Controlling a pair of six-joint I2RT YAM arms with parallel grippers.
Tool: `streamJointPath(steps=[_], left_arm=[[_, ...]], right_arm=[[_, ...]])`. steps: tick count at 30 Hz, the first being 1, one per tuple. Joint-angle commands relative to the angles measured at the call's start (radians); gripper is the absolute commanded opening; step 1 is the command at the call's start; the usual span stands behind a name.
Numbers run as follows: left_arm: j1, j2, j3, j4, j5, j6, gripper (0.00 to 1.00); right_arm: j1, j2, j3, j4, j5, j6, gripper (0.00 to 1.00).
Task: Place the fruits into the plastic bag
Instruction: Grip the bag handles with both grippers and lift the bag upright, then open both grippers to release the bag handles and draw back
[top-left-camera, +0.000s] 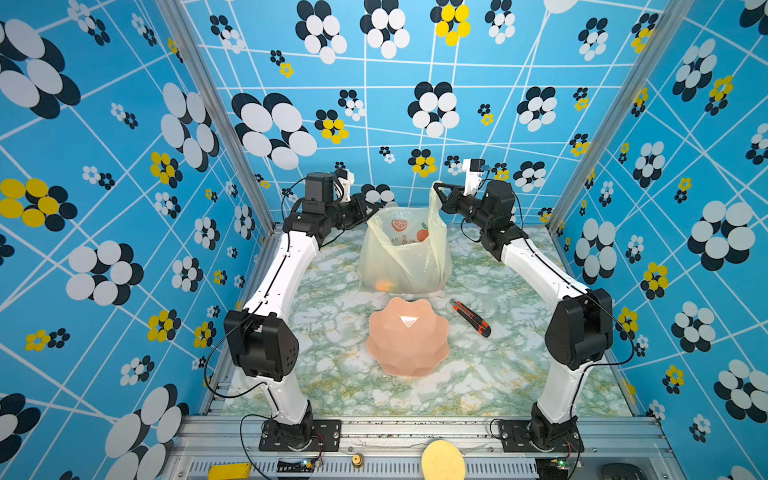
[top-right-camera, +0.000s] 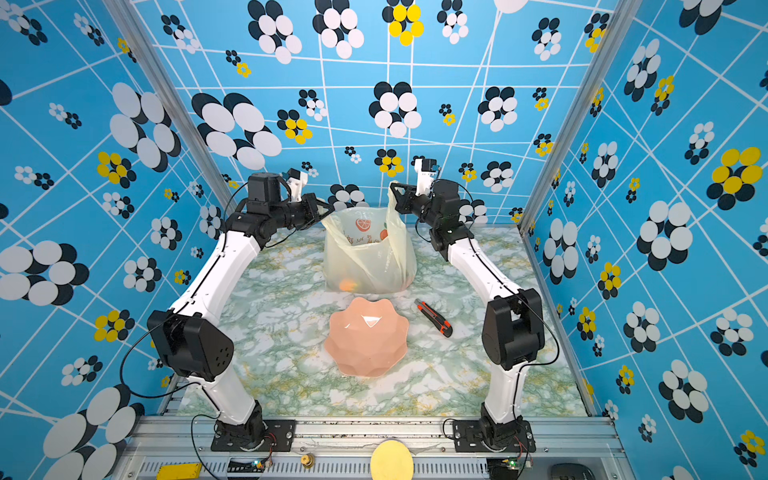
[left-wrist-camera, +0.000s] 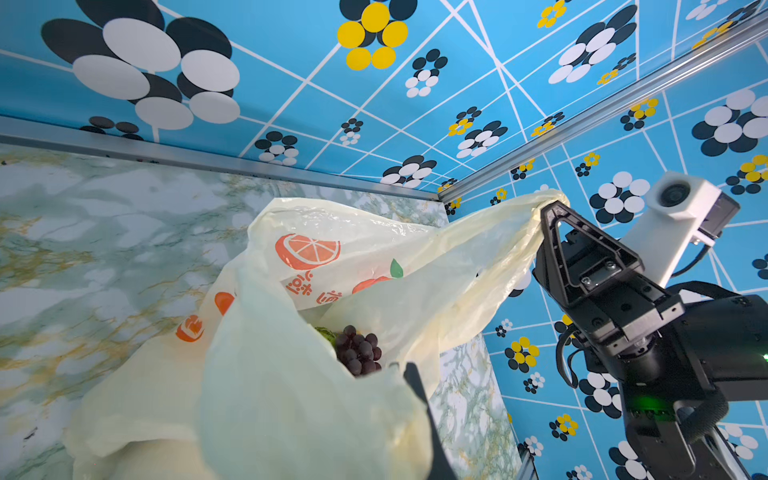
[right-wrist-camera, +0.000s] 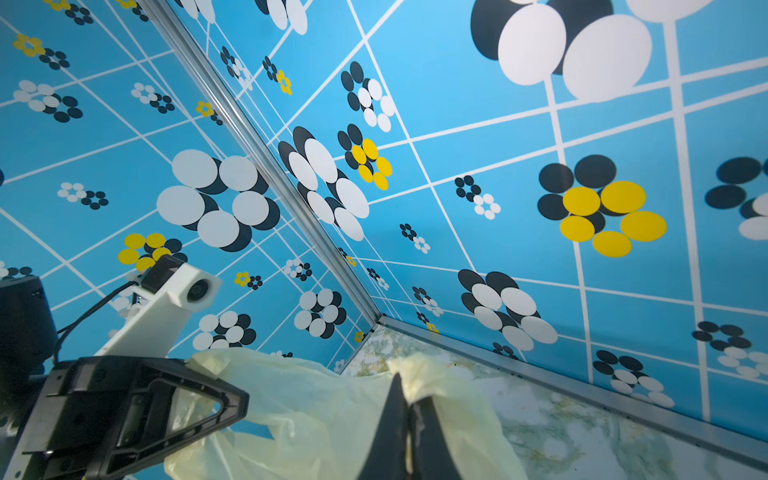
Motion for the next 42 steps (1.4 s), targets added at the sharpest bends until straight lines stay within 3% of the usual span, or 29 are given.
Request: streamJointPath(steps=[1,6,7,8,15,22,25,29,34,42], left_arm=[[-0.007,0.004,-0.013,0.039,0.028,-0.002,0.17],[-0.001,-0.034,-0.013,-0.020,0.002,0.068,0.72],[0.002,-0.046,-0.015,-0.033,-0.006,0.087,0.91],[0.006,-0.059,-0.018,-0.044,-0.014,0.106,0.99],[0.047,-0.169,-0.070,-0.154,-0.087,0.233,0.99],[0.117,-0.369,-0.282,-0.117,-0.232,0.302,0.99],[0.158,-0.465,-0.459,-0.047,-0.312,0.275,0.99],[0.183,-0.606,-0.784,0.121,-0.488,0.202,0.99],[0.182,-0.726,-1.119,0.407,-0.630,0.202,0.99],[0.186,-0.661,-1.146,0.436,-0.728,0.333,0.99]], right_arm=[[-0.006,-0.078,-0.028,0.066,0.002,0.004,0.38],[-0.023,-0.157,-0.121,0.037,0.035,-0.040,0.96],[-0.030,-0.180,-0.145,0.027,0.052,-0.056,0.99],[-0.035,-0.204,-0.166,0.014,0.063,-0.071,0.99],[-0.070,-0.376,-0.265,-0.207,0.162,-0.199,0.99],[-0.095,-0.551,-0.384,-0.434,0.303,-0.358,0.99],[-0.161,-0.619,-0.522,-0.387,0.308,-0.321,0.99],[-0.250,-0.663,-0.711,-0.284,0.354,-0.359,0.99],[-0.297,-0.622,-0.885,-0.098,0.395,-0.444,0.99],[-0.318,-0.469,-0.939,-0.130,0.414,-0.483,0.99]])
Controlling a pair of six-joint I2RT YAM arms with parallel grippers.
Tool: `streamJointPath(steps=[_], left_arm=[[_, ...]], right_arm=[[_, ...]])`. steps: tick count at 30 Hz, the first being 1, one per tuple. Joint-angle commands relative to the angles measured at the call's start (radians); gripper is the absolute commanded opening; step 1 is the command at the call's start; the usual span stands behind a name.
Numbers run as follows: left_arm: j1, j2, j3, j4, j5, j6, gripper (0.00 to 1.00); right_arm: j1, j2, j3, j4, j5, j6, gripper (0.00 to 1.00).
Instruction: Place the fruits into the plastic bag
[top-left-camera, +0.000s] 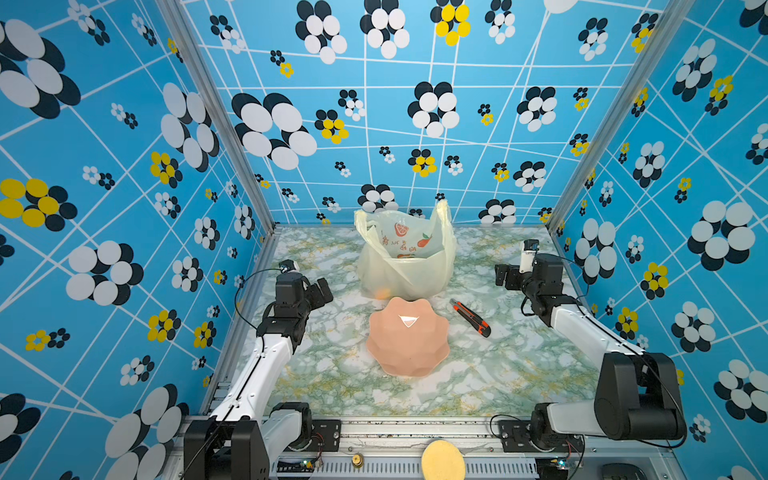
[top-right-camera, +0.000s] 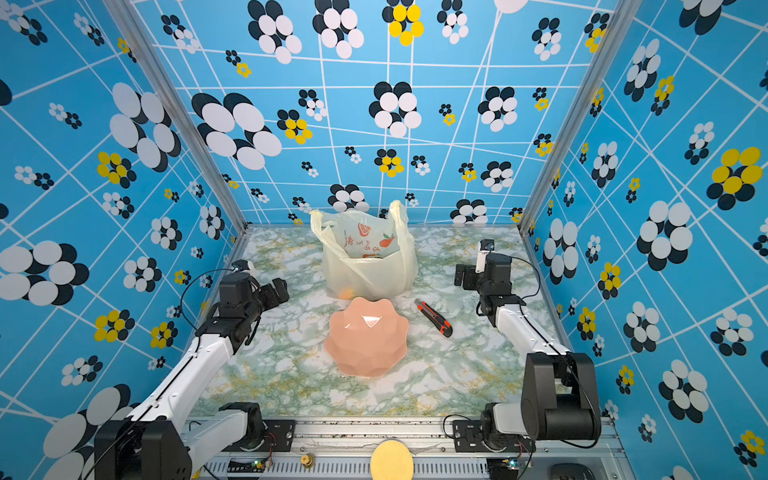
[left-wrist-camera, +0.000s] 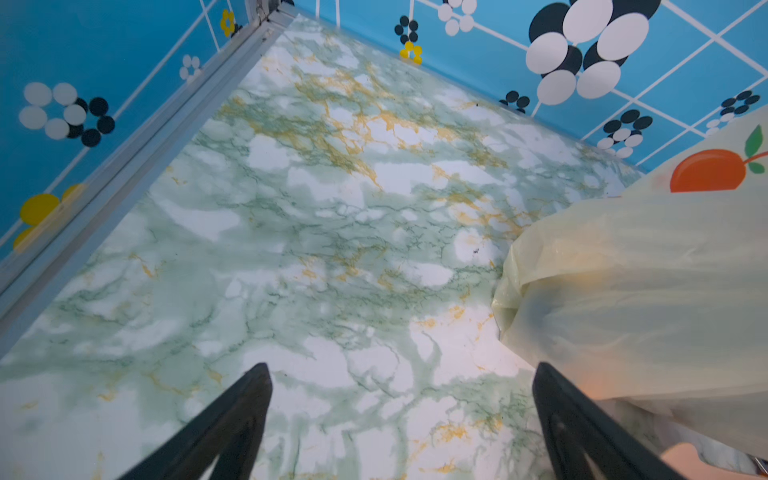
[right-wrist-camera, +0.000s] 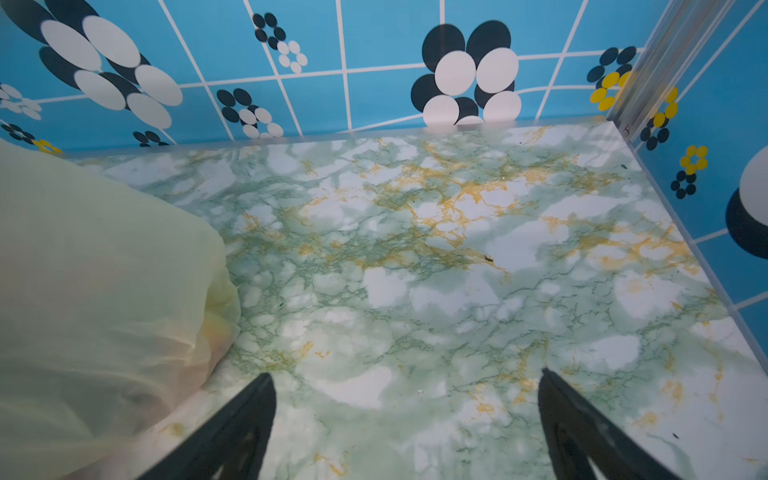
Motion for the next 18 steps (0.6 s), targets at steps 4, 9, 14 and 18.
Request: streamJointPath(steps=[4,9,14,18], left_arm=[[0.014,0.080,-0.019,0.174,-0.092,0.122,0.99],[0.026,0.134,-0.119,0.410,-0.084,0.163,0.99],[0.025,0.173,-0.173,0.537,-0.078,0.216,0.99],[0.024,0.203,-0.208,0.627,-0.092,0.256,0.99]], right_arm=[[-0.005,0.046,-0.144,0.201,0.034,-0.023,0.99],[-0.006,0.094,-0.220,0.363,0.051,-0.039,0.99],[-0.006,0.087,-0.354,0.594,0.095,-0.027,0.99],[-0.006,0.137,-0.485,0.880,0.115,-0.023,1.00]])
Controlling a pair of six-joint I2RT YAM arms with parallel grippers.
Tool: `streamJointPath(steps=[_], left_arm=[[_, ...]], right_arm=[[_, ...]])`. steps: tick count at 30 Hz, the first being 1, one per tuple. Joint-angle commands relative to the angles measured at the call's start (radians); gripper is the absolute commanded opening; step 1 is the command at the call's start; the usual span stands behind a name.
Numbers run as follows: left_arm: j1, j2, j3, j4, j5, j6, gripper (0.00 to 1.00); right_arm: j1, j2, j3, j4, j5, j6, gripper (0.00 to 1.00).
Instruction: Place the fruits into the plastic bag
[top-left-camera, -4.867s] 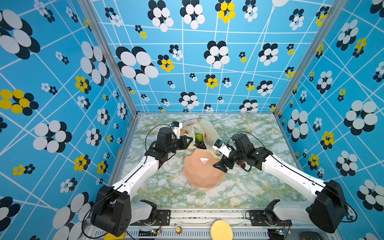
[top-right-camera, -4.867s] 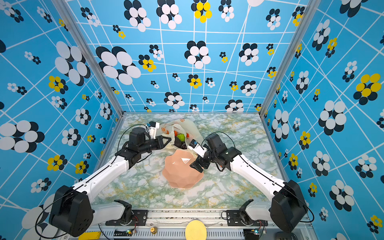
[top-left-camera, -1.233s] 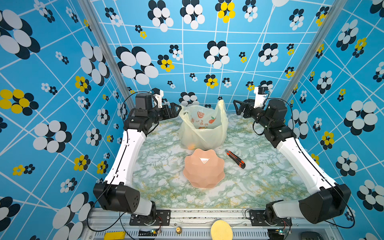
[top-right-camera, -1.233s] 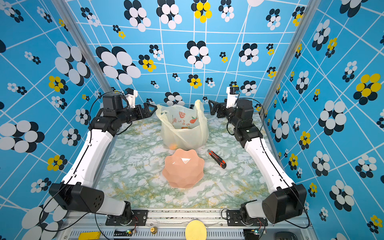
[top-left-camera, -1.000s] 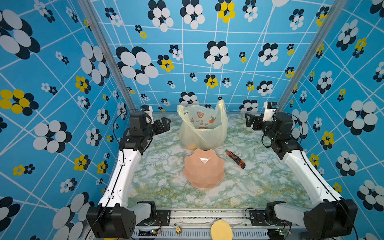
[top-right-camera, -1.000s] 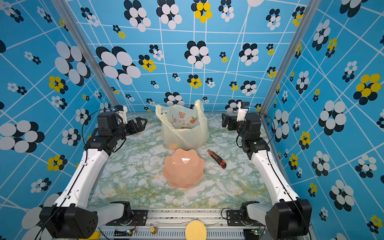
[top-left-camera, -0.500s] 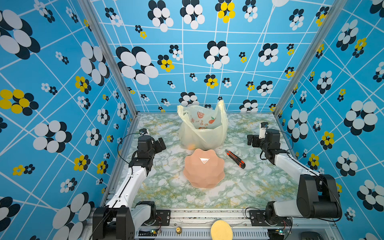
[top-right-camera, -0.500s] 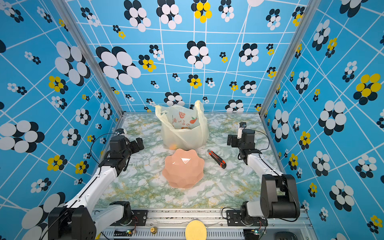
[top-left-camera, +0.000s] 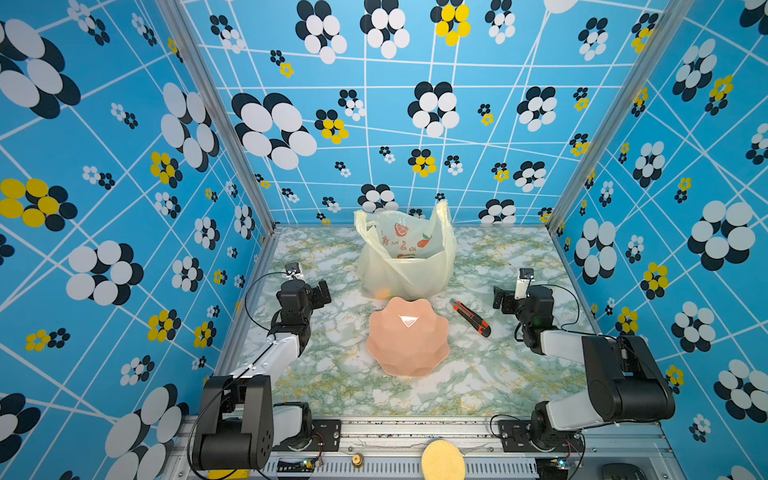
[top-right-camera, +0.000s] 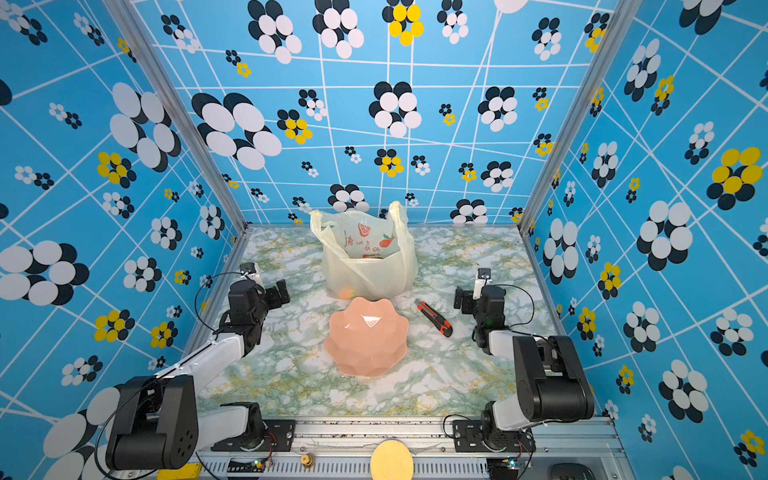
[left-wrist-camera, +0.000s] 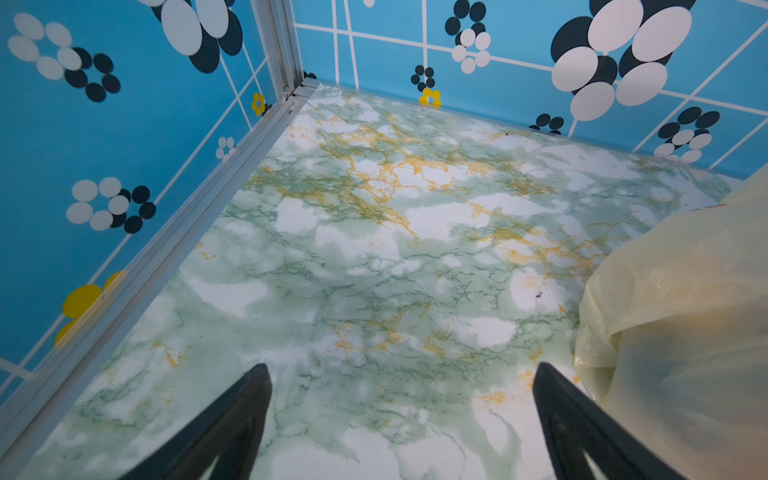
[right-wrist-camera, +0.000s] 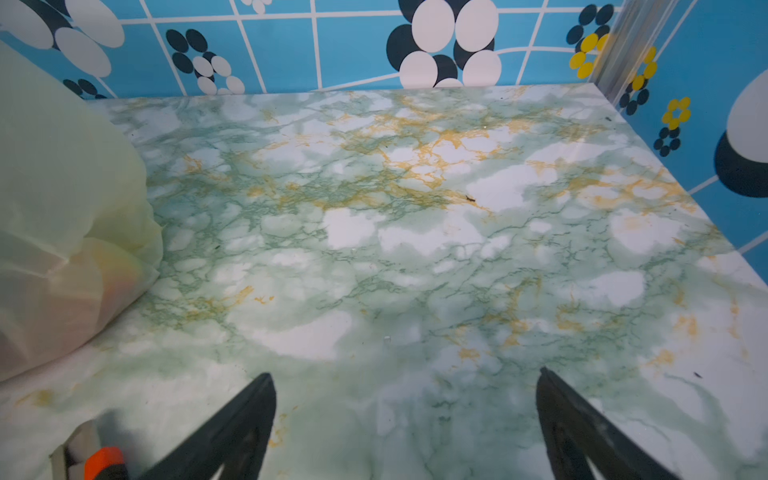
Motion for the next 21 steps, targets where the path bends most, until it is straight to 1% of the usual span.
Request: streamJointPath(steps=[1,2,4,7,8,10,11,13,15,17,19,21], left_arm=[[0.006,0.036,-0.043,0.164,-0.016,0.075,0.99],[0.008,0.050,-0.049,0.185,-0.018,0.064,0.99],[0.006,0.084,-0.060,0.229,-0.002,0.067,0.99],[0.001,0.144,-0.082,0.300,0.004,0.074,0.99],[-0.002,0.160,-0.096,0.341,0.004,0.078,0.99],[-0.010,0.191,-0.123,0.428,0.008,0.091,0.99],[-0.016,0.201,-0.131,0.444,0.011,0.097,0.99],[-0.025,0.234,-0.143,0.498,0.014,0.109,0.99],[-0.026,0.292,-0.156,0.589,0.014,0.122,0.99],[-0.028,0.268,-0.133,0.494,0.018,0.112,0.99],[-0.034,0.281,-0.135,0.527,0.006,0.124,0.99],[-0.035,0.278,-0.131,0.512,0.007,0.120,0.99]], right_arm=[[-0.006,0.075,-0.108,0.363,0.054,0.009,0.99],[-0.005,0.075,-0.120,0.397,0.068,0.013,0.99],[-0.005,0.047,-0.105,0.322,0.084,0.020,0.99],[-0.005,0.065,-0.068,0.282,0.074,0.018,0.99],[-0.005,0.055,-0.049,0.225,0.079,0.017,0.99],[-0.005,0.060,-0.016,0.174,0.083,0.020,0.99],[-0.005,0.057,-0.005,0.145,0.079,0.018,0.99],[-0.005,0.057,-0.006,0.149,0.078,0.018,0.99],[-0.005,0.058,-0.006,0.149,0.079,0.018,0.99],[-0.006,0.058,-0.007,0.149,0.079,0.017,0.99],[-0.005,0.059,-0.007,0.152,0.078,0.018,0.99],[-0.005,0.058,-0.007,0.151,0.079,0.017,0.99]])
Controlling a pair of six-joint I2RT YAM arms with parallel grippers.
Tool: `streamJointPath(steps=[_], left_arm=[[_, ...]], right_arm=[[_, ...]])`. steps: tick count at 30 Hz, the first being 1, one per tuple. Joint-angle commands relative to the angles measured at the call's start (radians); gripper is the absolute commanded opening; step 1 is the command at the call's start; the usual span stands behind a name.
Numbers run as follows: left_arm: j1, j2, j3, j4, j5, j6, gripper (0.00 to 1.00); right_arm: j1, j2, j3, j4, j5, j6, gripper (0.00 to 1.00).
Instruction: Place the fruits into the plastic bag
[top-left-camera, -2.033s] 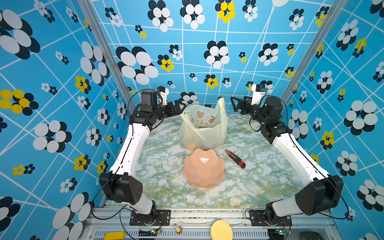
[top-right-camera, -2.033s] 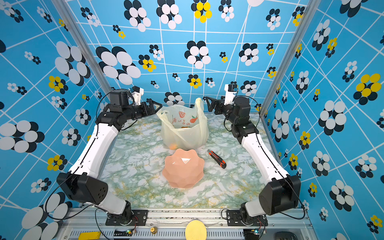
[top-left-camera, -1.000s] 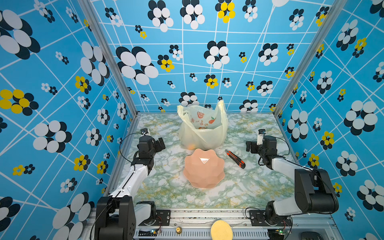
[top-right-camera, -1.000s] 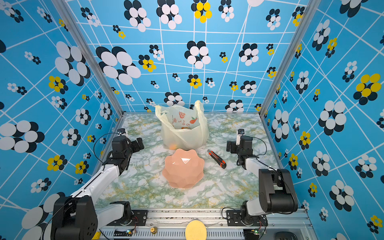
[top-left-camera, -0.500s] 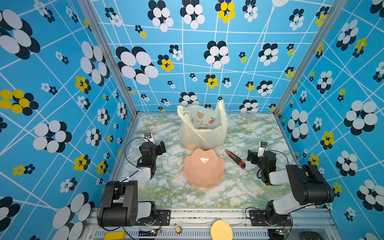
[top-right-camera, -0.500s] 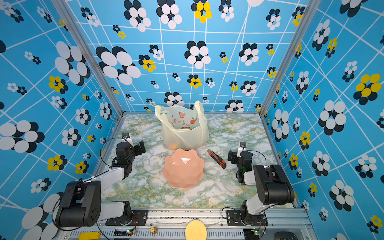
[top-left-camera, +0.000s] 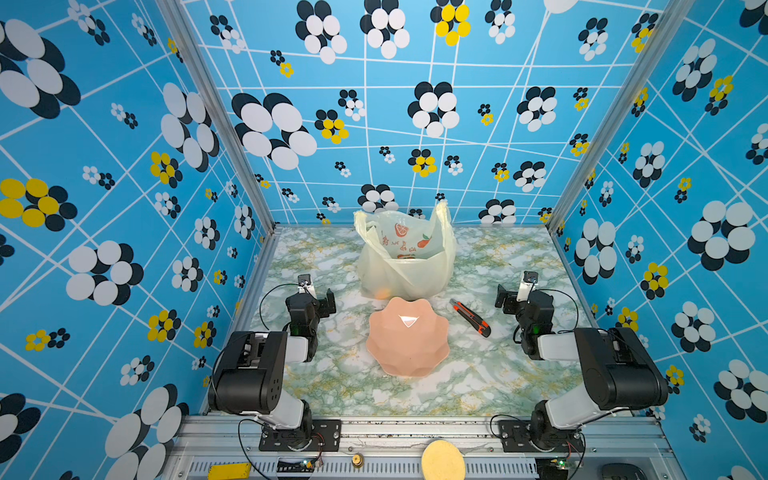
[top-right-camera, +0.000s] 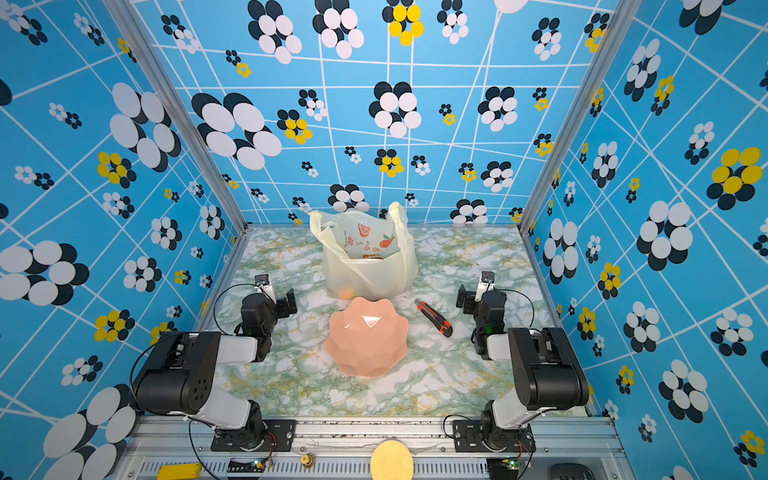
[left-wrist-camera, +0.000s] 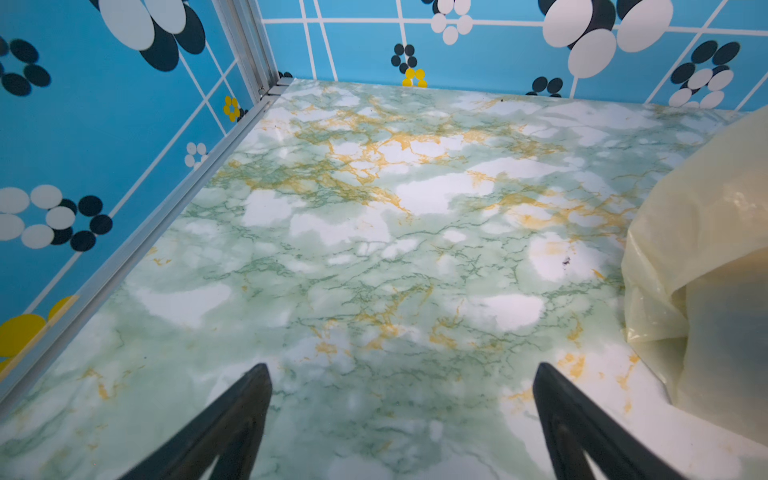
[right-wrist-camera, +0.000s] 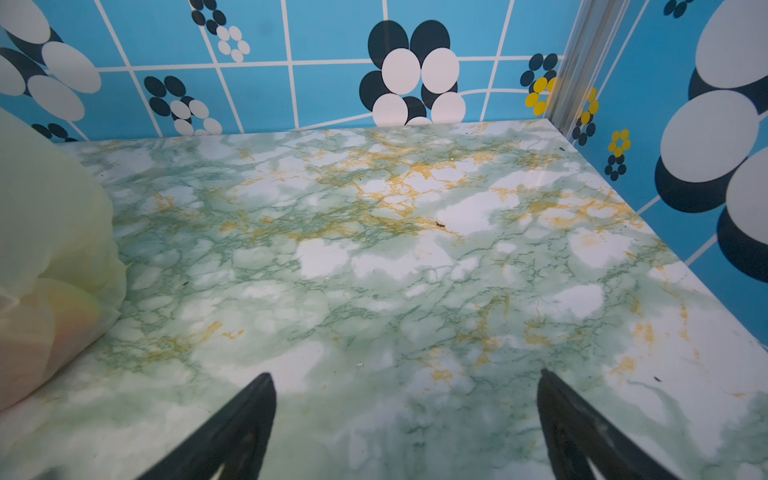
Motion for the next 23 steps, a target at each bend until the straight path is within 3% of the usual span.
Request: streamJointPath(steps=[1,23], left_arm=[[-0.010,0.010,0.008,0.054,-0.001,0.019,0.99],[-0.028,0.010,0.016,0.038,-0.021,0.035,0.99]], right_arm=[[-0.005,-0.004,0.008,-0.015,0.011,0.009,0.99],[-0.005,-0.004,0.011,-0.021,0.010,0.006,0.99]])
